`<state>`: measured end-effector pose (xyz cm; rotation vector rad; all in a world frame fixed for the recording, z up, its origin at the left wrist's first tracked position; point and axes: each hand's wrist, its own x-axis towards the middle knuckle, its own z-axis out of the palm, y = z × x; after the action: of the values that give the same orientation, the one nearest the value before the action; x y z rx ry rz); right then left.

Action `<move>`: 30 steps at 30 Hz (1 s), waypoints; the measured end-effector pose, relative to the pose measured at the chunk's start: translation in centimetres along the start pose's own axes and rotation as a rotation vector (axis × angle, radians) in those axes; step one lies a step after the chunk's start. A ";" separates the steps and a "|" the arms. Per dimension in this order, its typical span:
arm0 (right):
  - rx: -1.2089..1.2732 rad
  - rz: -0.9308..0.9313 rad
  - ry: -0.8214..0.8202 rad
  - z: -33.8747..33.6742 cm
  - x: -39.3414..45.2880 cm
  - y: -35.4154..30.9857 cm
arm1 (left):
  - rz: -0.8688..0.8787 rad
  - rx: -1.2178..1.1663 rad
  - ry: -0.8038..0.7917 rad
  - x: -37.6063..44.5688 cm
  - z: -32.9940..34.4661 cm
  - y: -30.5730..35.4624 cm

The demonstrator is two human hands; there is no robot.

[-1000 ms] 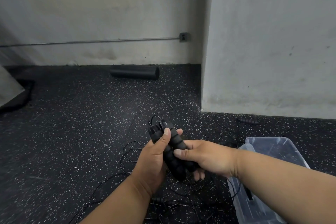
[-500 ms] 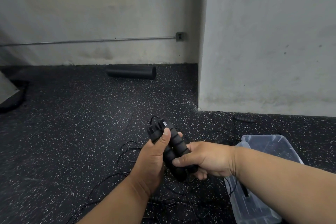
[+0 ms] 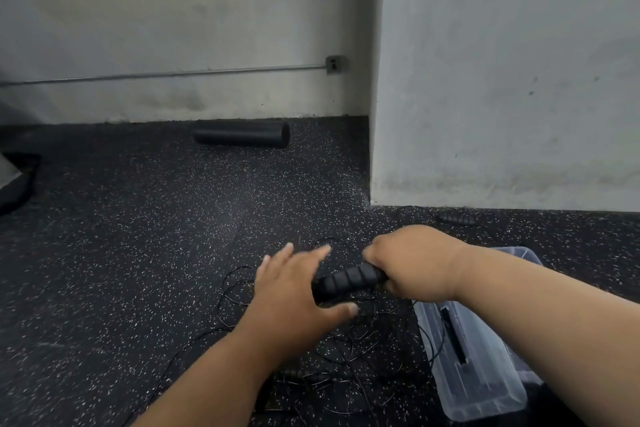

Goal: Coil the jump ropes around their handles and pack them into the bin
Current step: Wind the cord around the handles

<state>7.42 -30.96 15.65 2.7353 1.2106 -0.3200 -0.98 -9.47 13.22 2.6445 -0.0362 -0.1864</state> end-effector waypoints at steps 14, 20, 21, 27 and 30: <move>-0.053 -0.129 0.393 0.7 1.1 0.3 | -0.155 -0.699 -0.348 1.0 0.7 0.3; 1.116 0.235 0.316 0.7 0.8 -1.7 | -0.137 -1.129 -0.132 1.6 -0.4 0.5; 1.321 0.161 0.137 1.5 1.1 -2.6 | -0.115 -1.261 -0.126 1.6 -0.8 0.6; 1.399 -0.013 -0.228 4.3 1.6 -6.4 | -0.095 -1.492 -0.052 1.8 -2.7 0.2; 1.127 0.076 -0.142 3.4 1.7 -3.5 | -0.188 -1.426 0.068 2.1 -3.7 -1.1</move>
<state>5.48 -28.14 11.80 3.4804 1.0542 -1.5623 1.60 -6.93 15.63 1.2231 0.2683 -0.1080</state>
